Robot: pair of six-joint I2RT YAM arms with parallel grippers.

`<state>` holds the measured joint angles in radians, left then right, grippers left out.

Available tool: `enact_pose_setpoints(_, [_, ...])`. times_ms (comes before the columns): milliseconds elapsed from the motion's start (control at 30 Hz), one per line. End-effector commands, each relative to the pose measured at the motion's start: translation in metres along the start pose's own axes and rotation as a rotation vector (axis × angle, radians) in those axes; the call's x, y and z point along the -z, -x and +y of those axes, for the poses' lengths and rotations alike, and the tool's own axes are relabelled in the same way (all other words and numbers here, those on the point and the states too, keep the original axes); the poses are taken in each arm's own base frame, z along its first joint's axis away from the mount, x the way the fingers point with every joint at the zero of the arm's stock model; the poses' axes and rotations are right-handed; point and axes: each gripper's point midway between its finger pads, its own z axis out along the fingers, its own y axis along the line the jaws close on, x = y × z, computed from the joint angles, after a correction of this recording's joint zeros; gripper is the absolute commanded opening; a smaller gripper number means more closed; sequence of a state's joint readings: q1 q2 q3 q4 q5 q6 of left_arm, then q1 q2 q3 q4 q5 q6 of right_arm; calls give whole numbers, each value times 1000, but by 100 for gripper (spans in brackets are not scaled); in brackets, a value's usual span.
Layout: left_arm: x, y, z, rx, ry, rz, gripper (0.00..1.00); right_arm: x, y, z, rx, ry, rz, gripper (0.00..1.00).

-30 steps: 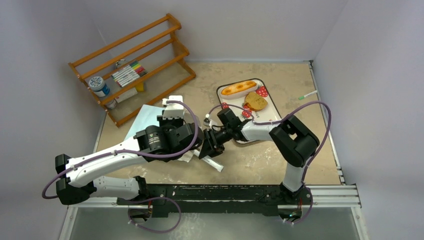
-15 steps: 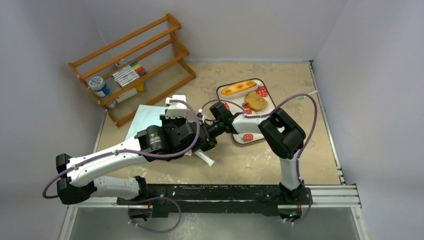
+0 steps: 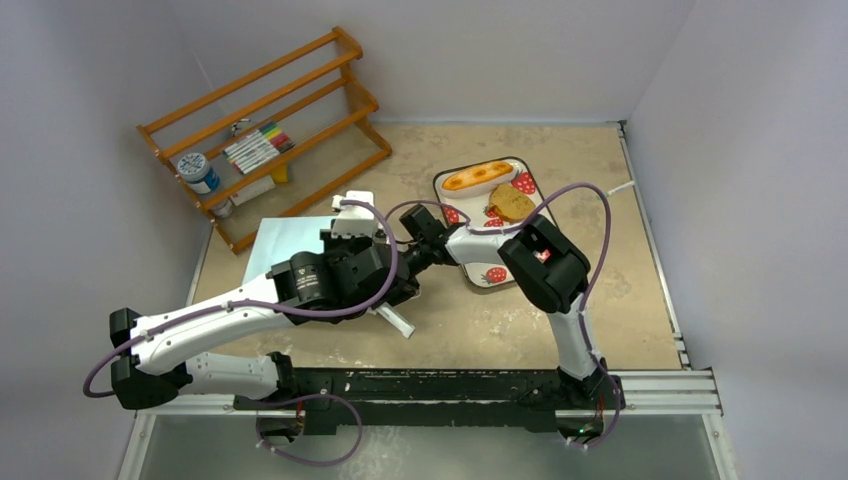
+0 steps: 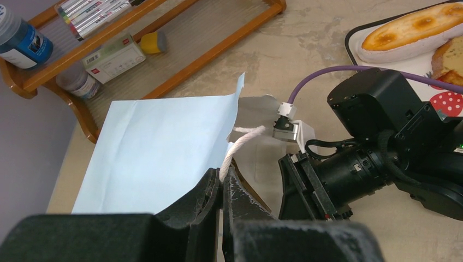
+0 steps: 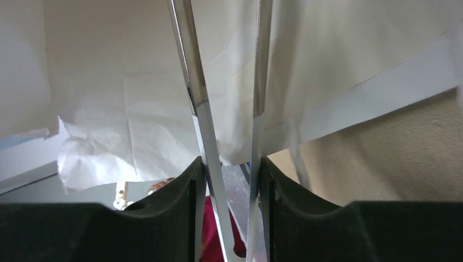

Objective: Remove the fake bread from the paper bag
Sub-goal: Take out the fake bread from the paper bag.

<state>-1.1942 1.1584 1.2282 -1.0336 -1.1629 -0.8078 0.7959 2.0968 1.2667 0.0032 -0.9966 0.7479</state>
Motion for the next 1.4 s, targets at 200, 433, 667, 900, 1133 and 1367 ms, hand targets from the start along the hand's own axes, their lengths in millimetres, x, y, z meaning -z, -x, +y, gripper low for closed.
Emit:
enact_pose_setpoints(200, [5,10,4,57,-12,-31,0,7,-6,18,32,34,23,0])
enact_pose_setpoints(433, [8,16,13,74,7,-42,0,27,-13,28,47,32,-50,0])
enact_pose_setpoints(667, [11,18,29,99,35,-53,0,59,-18,24,50,26,-134,0])
enact_pose_setpoints(900, [10,17,27,82,48,-53,0,85,-31,21,55,21,-187,0])
enact_pose_setpoints(1133, [7,15,24,81,72,-62,0,100,-50,23,60,18,-206,0])
enact_pose_setpoints(1367, [5,16,25,107,107,-83,0,114,-72,37,94,18,-220,0])
